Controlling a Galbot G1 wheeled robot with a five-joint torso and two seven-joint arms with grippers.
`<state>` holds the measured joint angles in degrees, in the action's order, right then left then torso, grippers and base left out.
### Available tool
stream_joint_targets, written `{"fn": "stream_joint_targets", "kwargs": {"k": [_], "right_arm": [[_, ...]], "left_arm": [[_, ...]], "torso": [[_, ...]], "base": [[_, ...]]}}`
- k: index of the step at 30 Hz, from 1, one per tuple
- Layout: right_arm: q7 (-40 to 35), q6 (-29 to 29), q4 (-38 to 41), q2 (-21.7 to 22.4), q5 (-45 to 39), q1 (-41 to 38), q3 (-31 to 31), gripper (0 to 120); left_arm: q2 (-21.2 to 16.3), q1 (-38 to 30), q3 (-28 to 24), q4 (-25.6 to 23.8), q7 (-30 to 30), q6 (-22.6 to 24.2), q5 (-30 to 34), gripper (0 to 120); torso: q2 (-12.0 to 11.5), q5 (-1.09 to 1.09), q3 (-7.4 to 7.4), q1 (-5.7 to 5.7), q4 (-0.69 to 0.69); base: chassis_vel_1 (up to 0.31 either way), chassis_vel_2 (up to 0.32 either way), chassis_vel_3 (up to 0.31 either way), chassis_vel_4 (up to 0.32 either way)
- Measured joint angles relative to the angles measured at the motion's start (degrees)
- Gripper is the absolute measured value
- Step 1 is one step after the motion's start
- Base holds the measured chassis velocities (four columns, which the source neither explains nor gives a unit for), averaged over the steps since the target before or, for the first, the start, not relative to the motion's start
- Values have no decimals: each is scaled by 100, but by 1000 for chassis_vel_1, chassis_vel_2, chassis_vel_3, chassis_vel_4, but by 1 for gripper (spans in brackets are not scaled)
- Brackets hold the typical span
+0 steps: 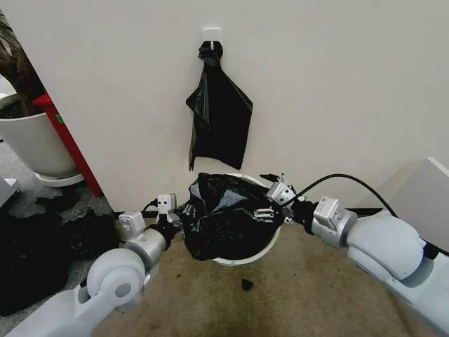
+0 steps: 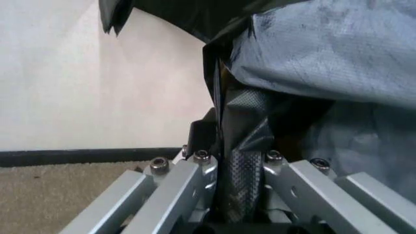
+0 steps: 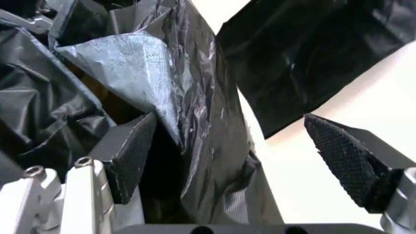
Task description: Place the garbage bag over the trash bin.
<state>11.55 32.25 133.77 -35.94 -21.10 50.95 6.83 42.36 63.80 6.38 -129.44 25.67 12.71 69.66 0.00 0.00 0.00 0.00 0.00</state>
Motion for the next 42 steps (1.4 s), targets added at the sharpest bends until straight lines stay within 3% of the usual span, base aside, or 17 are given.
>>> {"fn": "stream_joint_targets", "kwargs": {"k": [9,15,27,29,38,42], "right_arm": [[15,-108,-106,-54,685,-159,-276,81],[530,-74,79,62,1078,-30,-204,81],[230,-310,-170,-173,1810,-113,-376,80],[-66,-557,-100,-197,1467,-203,-452,80],[-935,-665,-64,-250,40,-801,-754,79],[-976,-755,-307,-295,-147,-1004,-882,70]], "left_arm": [[26,-39,-44,-37,-11,5,27,5],[42,-172,-48,26,1,14,104,5],[84,-103,-78,-65,9,32,124,5],[100,-89,-121,-26,0,58,25,5],[115,19,-160,20,-120,97,-230,5],[107,59,-164,-6,-174,107,-279,5]], "torso": [[0,0,0,0,0],[0,0,0,0,0],[0,0,0,0,0],[0,0,0,0,0],[0,1,0,0,1],[0,0,0,0,0]], "base": [[0,0,0,0],[0,0,0,0],[0,0,0,0],[0,0,0,0],[0,0,0,0],[0,0,0,0]]}}
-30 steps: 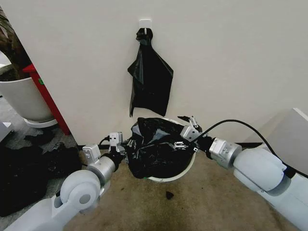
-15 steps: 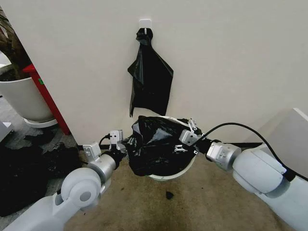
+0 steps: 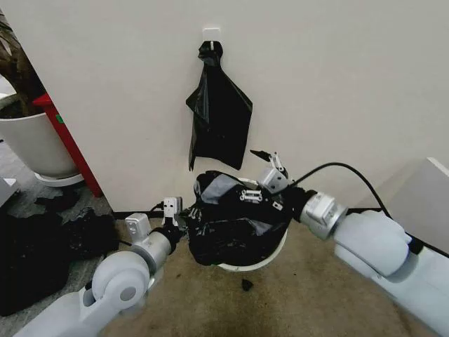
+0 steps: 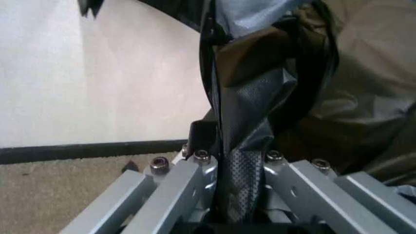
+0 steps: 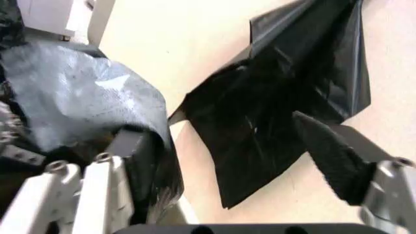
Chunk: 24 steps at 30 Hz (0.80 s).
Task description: Place the garbage bag over the trash bin.
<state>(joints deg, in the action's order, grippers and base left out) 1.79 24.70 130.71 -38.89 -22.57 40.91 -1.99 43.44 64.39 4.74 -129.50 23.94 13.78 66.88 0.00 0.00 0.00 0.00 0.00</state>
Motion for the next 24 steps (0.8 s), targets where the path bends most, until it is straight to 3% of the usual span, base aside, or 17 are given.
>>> {"fn": "stream_joint_targets", "kwargs": {"k": [8,12,18,24], "right_arm": [[236,-53,-115,66,-204,-55,-28,38],[293,-122,-76,104,-334,-10,2,30],[467,-148,-173,175,-918,-29,141,1],[542,-19,-459,191,-1486,-214,147,0]], "left_arm": [[-33,24,29,15,-109,19,-65,5],[-32,21,29,53,-162,25,-121,5],[-59,219,29,195,-585,23,-879,5],[-116,384,51,230,-1146,-147,-1443,5]], "torso": [[0,0,0,0,-1],[0,0,0,0,-1],[0,0,0,0,-1],[0,0,0,0,0]], "base": [[0,0,0,0],[0,0,0,0],[0,0,0,0],[0,0,0,0]]}}
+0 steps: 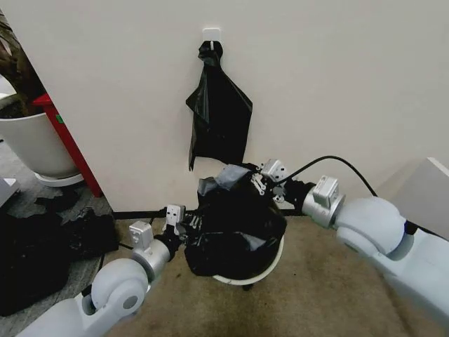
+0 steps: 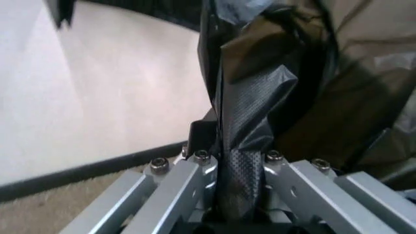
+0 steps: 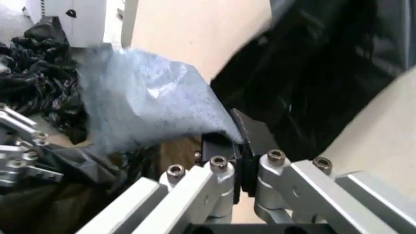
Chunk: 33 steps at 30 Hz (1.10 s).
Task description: Place the garbage bag over the trash bin.
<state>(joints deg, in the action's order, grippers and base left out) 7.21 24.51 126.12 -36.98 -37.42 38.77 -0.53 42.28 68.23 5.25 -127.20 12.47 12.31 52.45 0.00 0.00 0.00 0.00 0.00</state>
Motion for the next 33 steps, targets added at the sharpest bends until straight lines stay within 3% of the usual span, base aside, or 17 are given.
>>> {"fn": "stream_joint_targets", "kwargs": {"k": [12,18,22,26,27,33], "right_arm": [[837,119,-916,346,-1232,-111,90,0],[2557,251,-1634,707,-2190,45,424,0],[2968,337,-1922,779,-2551,123,454,0],[2615,865,-2040,825,-3859,274,477,0],[2615,865,-2040,825,-3859,274,477,0],[1348,1130,-2056,818,-5467,432,474,0]], "left_arm": [[-15,223,143,-91,-731,-392,-310,5],[51,258,164,-4,-903,-590,-337,5],[78,260,165,37,-1030,-685,-316,5],[97,285,163,82,-1331,-819,-368,5],[97,285,163,82,-1331,-819,-368,5],[102,366,190,97,-1560,-935,-470,5]], "torso": [[0,-1,0,0,0],[0,0,0,0,-1],[0,-2,0,0,0],[0,0,0,0,-1],[0,0,0,0,-1],[0,0,0,0,-1]], "base": [[0,0,0,0],[0,0,0,0],[0,0,0,0],[0,0,0,0],[0,0,0,0],[0,0,0,0]]}}
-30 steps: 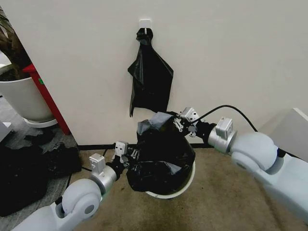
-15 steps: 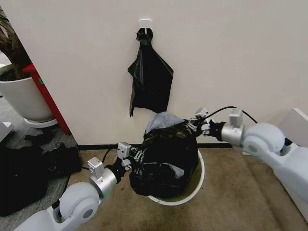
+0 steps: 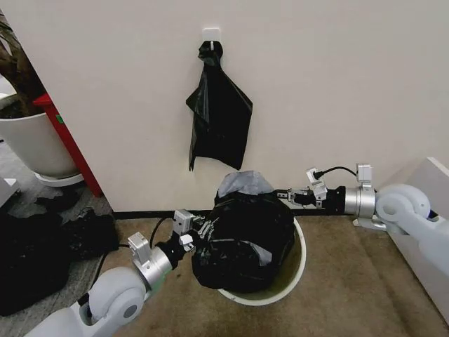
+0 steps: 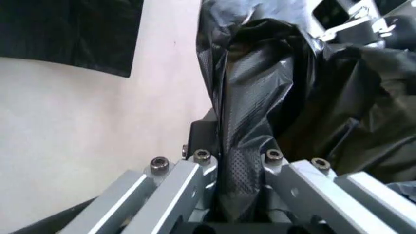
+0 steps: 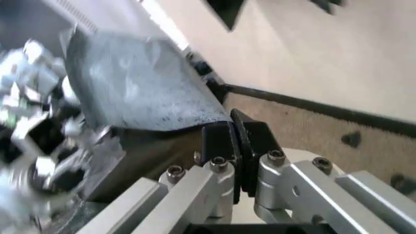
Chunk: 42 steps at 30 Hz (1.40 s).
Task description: Place the garbage bag over the trash bin.
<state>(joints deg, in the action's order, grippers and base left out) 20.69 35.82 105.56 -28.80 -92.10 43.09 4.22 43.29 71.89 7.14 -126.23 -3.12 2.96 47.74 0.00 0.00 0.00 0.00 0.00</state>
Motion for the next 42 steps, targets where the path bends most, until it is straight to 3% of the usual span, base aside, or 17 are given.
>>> {"fn": "stream_joint_targets", "kwargs": {"k": [8,11,17,26,30,32,36,39,42], "right_arm": [[-1635,53,180,54,-1172,190,-7,0],[-1794,65,184,88,-1289,212,-7,0],[-1672,156,120,322,-1015,340,24,0],[-607,92,-54,529,-69,431,78,1],[151,-131,-264,636,14,434,166,19],[272,-159,-311,646,46,434,179,21],[935,-278,-611,712,195,432,284,38],[897,-289,-641,747,184,427,390,48],[307,-293,-344,743,2,430,681,58]], "left_arm": [[37,17,18,56,-97,-77,-4,5],[49,19,18,68,-108,-95,-2,5],[95,24,18,108,-127,-176,33,5],[185,44,37,125,-85,-232,330,5],[227,75,51,176,-28,-232,655,5],[233,74,51,190,-20,-231,699,5],[265,28,51,342,47,-194,1065,5],[277,9,51,467,95,-189,1090,5],[299,-23,20,548,335,-189,1027,5]], "torso": [[0,0,0,0,0],[0,0,0,0,0],[0,0,0,0,0],[0,-1,0,0,0],[0,1,0,0,0],[0,1,0,0,0],[0,-1,0,0,0],[0,0,0,0,-1],[0,0,0,0,0]], "base": [[0,0,0,0],[0,0,0,0],[0,0,0,0],[0,0,0,0],[0,0,0,0],[0,0,0,0],[0,0,0,0],[0,0,0,0],[0,0,0,0]]}}
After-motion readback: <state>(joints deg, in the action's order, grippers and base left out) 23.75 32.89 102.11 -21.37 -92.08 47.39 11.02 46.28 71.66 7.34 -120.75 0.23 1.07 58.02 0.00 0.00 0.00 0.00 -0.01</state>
